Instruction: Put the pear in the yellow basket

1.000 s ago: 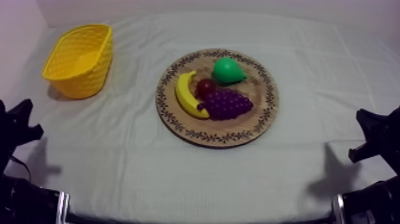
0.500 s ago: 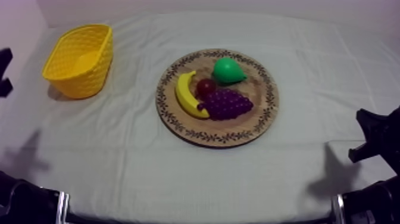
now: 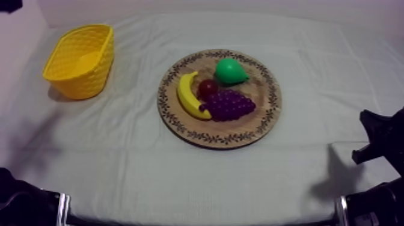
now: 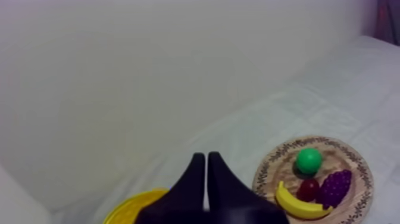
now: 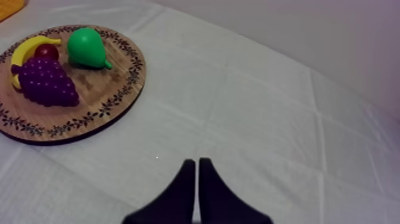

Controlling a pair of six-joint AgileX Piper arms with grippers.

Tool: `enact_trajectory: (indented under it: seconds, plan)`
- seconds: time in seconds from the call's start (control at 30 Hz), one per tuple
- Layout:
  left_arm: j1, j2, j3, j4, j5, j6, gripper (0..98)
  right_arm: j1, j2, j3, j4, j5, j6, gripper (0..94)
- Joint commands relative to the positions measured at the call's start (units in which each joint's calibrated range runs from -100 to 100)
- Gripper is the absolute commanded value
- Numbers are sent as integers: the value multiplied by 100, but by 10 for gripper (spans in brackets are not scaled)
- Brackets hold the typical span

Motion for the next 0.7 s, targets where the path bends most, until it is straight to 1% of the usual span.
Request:
enact_trajectory:
  seconds: [0.0, 0.07, 0.27, 0.37, 0.67]
  plan:
    - [268, 726, -911, -58, 277, -33, 0, 0, 2, 0, 1, 0, 1, 3]
    - [436, 1091, -1235, -115, 457, -52, 0, 0, 2, 0, 1, 0, 1, 3]
    - [864, 2246, -2213, -195, 984, -164, 1, 0, 2, 0, 1, 0, 1, 3]
    - [1046, 2792, -2630, -235, 1136, -194, 1, 0, 2, 0, 1, 0, 1, 3]
    - [1379, 4218, -3586, -250, 1514, -331, 1, 0, 2, 0, 1, 0, 1, 3]
